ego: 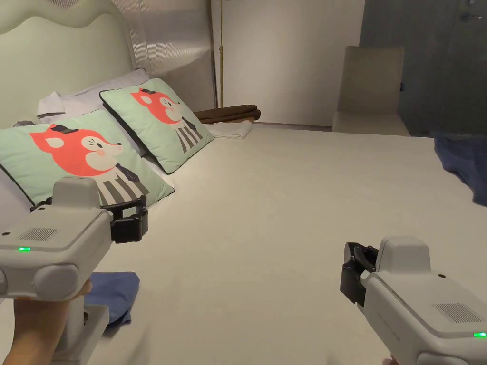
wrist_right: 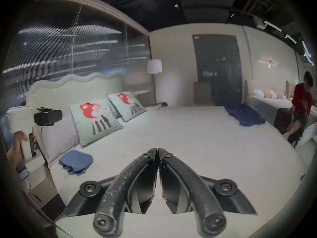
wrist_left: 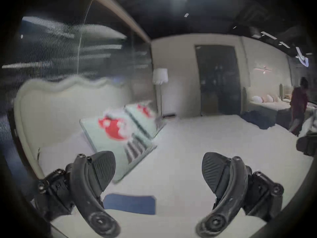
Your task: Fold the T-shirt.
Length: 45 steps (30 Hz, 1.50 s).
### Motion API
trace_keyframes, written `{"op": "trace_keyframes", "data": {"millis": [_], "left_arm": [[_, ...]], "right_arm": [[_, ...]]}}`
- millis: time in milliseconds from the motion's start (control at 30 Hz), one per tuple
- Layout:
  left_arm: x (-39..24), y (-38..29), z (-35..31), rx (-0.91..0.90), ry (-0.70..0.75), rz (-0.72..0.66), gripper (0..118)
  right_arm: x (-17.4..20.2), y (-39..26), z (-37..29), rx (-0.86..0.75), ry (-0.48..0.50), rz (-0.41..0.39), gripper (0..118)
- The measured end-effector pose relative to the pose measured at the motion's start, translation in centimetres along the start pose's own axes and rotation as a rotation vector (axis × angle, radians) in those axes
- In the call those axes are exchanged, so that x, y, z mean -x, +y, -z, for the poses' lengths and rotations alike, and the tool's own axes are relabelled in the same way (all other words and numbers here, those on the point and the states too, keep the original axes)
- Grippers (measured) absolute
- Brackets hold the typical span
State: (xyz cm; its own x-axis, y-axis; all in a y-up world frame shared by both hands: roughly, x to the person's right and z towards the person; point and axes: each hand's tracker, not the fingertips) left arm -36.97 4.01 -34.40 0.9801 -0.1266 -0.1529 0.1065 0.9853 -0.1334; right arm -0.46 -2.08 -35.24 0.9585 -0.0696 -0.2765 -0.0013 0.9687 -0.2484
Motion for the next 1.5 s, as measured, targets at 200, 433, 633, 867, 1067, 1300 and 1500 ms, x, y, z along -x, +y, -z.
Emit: {"op": "trace_keyframes", "data": {"millis": [200, 433, 633, 867, 1067, 1300, 1500], "left_arm": [[-8.5, 1.0, -3.3, -0.214, -0.095, -0.054, 77], [-16.5, 0.0, -4.6, -0.253, -0.192, -0.102, 0], [-20.6, -0.8, -5.7, -0.224, -0.292, -0.104, 0], [-23.4, -1.4, -6.6, -0.206, -0.334, -0.096, 0], [-23.6, -1.4, -6.8, -0.204, -0.349, -0.092, 0], [-23.1, -1.4, -6.7, -0.196, -0.348, -0.1, 0], [-22.6, -1.3, -6.5, -0.192, -0.344, -0.11, 0]], "right_arm": [[-4.5, 2.5, -4.5, -0.106, -0.14, -0.035, 0], [-8.9, 3.5, -9.0, -0.177, -0.255, -0.077, 0], [-11.4, 3.3, -11.3, -0.203, -0.32, -0.088, 0], [-13.2, 2.5, -12.6, -0.224, -0.375, -0.086, 0], [-13.3, 2.4, -12.9, -0.23, -0.373, -0.086, 0], [-12.9, 2.3, -12.9, -0.229, -0.372, -0.094, 0], [-12.8, 2.2, -12.7, -0.228, -0.369, -0.09, 0]]}}
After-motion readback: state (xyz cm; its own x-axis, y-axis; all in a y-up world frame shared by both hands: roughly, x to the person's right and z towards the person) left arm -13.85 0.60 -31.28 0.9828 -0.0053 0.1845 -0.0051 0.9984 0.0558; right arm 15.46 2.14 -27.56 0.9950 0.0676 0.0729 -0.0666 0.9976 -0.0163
